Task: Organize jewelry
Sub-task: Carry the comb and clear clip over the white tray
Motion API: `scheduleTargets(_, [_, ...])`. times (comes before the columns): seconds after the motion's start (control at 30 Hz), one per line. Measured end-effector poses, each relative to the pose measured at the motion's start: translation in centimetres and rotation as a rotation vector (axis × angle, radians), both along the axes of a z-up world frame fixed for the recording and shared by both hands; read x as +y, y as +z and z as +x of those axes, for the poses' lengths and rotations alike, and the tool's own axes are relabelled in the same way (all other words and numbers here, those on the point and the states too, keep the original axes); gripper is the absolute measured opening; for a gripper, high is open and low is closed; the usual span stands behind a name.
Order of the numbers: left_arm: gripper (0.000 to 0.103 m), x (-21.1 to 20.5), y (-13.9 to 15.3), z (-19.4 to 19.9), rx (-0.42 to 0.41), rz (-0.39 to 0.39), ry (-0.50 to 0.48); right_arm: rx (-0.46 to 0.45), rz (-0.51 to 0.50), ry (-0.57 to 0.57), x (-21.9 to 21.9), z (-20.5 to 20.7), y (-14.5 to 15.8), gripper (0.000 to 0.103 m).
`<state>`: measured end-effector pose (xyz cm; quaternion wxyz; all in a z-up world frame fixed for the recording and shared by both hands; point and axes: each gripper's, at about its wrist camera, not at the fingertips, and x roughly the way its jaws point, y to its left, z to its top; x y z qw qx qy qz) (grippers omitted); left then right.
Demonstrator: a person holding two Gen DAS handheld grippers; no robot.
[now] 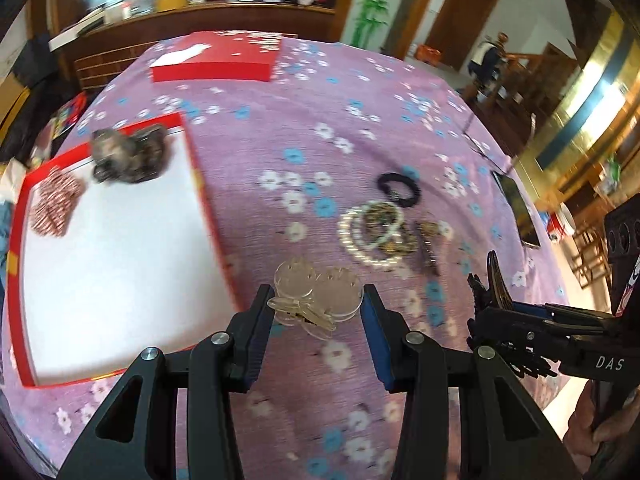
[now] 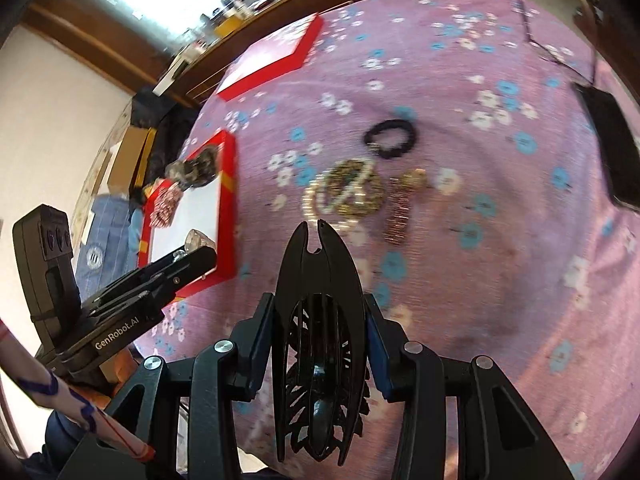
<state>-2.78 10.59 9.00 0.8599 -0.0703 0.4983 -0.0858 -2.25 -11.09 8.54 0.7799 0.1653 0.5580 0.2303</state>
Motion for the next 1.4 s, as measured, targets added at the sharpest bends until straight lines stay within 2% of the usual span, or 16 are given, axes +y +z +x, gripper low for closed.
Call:
scheduleTargets(0.47, [0.043,11.6,-0.7,-1.6,0.011,0.002,0.206,-0.041,-0.005,0.195,12.7,2.8,1.5,0.046])
scheduleTargets(0.73, [0.043,17.2,-1.6,0.6,0.013,0.048,0.276,-0.030,-0.012,0.263,20.4,6.4,1.1,0.046])
scheduleTargets(1.0, [0.043,19.0,-3.8,4.4,0.025,0.132,0.295,-0.037,-0.091,0.273,25.5,11.2,-1.2,0.046])
scheduleTargets(1.17, [0.043,19.1,-4.5,6.3,0.008,0.182,0.292,-0.020,-0.109,0.254,26.6,13.5,-2.5,0.046])
scheduleTargets(1.4, [0.043,19.3,-5.1,8.1,0.007,0.203,0.292,-0.001,-0.111,0.240,27.7,15.4,-3.6,0.046])
